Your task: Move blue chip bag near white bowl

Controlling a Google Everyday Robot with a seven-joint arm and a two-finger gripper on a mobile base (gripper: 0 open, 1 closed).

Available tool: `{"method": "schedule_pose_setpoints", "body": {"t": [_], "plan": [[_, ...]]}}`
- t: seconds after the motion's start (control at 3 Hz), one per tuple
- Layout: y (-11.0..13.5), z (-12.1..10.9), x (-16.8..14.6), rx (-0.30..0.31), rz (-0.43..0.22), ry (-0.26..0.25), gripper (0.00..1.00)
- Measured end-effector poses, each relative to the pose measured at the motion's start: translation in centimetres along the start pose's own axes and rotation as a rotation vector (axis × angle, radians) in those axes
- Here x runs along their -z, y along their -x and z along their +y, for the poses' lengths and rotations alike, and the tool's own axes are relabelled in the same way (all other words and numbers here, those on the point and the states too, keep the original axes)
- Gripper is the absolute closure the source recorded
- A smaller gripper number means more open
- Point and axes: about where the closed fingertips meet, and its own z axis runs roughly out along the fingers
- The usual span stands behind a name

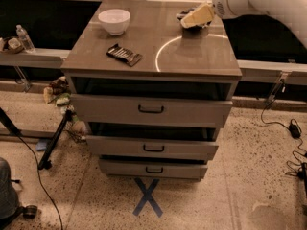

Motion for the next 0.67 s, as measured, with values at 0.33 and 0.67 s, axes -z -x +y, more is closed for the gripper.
{"method": "schedule_pose_setpoints", "body": {"t": [0.33,0.67], "plan": [[-0.2,-1.0,-5.2,-0.048,-0.021,-0.032,0.00],[-1.7,-2.4,-10.5,-0.027,-0.025,-0.094,0.00]]}}
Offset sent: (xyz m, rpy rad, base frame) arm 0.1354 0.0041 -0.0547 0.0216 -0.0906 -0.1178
